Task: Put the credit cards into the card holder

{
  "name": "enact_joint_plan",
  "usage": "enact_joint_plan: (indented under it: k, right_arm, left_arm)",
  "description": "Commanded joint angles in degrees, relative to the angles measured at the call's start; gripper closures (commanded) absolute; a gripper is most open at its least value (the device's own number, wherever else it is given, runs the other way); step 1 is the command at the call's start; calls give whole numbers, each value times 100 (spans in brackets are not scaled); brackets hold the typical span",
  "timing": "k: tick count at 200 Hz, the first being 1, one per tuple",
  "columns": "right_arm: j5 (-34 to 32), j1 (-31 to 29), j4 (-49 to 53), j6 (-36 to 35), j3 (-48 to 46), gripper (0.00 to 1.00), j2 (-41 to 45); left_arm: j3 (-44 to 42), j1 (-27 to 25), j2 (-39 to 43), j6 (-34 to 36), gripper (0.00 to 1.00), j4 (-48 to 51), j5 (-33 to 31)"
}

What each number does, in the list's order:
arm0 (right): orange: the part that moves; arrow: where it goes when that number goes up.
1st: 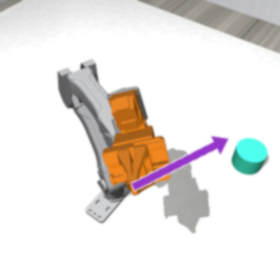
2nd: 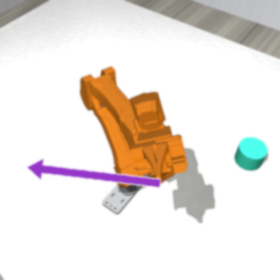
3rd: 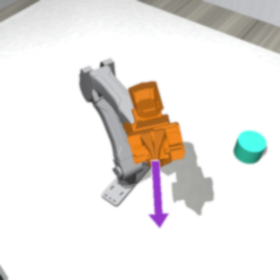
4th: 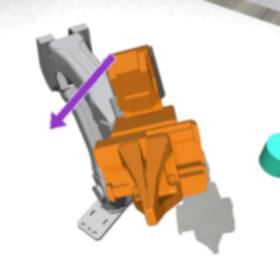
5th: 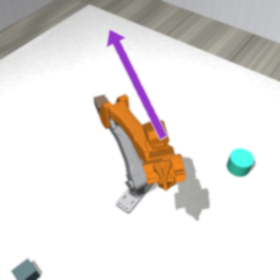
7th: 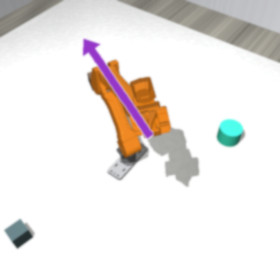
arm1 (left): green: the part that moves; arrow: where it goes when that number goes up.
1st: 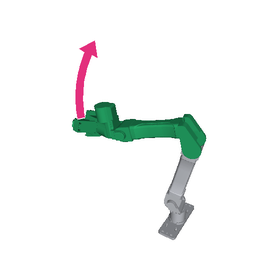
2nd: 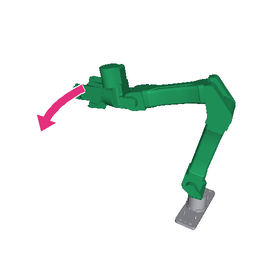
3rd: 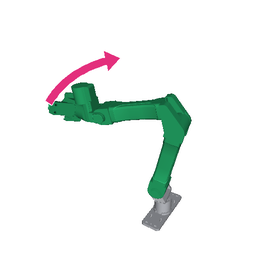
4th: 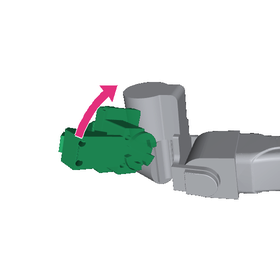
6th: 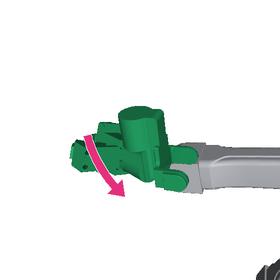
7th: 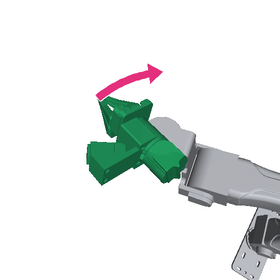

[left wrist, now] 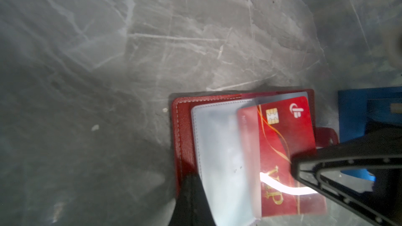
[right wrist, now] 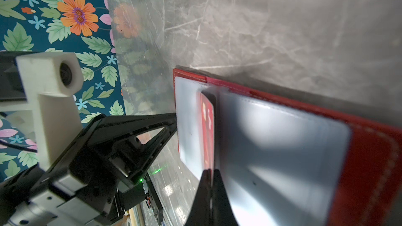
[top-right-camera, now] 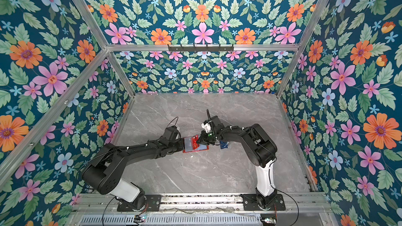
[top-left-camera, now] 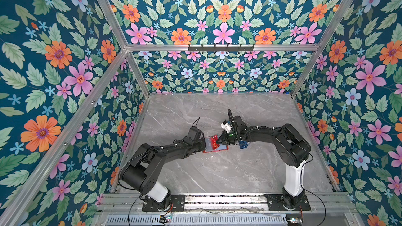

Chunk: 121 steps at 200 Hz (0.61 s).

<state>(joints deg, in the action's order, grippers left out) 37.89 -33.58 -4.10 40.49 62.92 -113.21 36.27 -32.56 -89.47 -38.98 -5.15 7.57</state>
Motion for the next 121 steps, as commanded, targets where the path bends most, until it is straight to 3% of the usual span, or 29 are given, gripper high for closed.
enact_joint_plan:
  k: [1, 13, 64, 121]
  right_arm:
    - [-250, -7, 48, 97, -47, 100, -10]
    - [-281, -7, 78, 89, -60, 98, 7]
    - [-561, -51, 515, -130, 85, 69, 83]
    - [-1334, -196, 1372, -573, 351, 50, 351]
  left_arm:
    - [-23, -13, -77, 47, 100, 365, -45]
    - [-16, -12, -81, 48, 100, 365, -45]
    - [6, -26, -122, 48, 100, 365, -54]
    - [32, -48, -184, 61, 100, 361, -45]
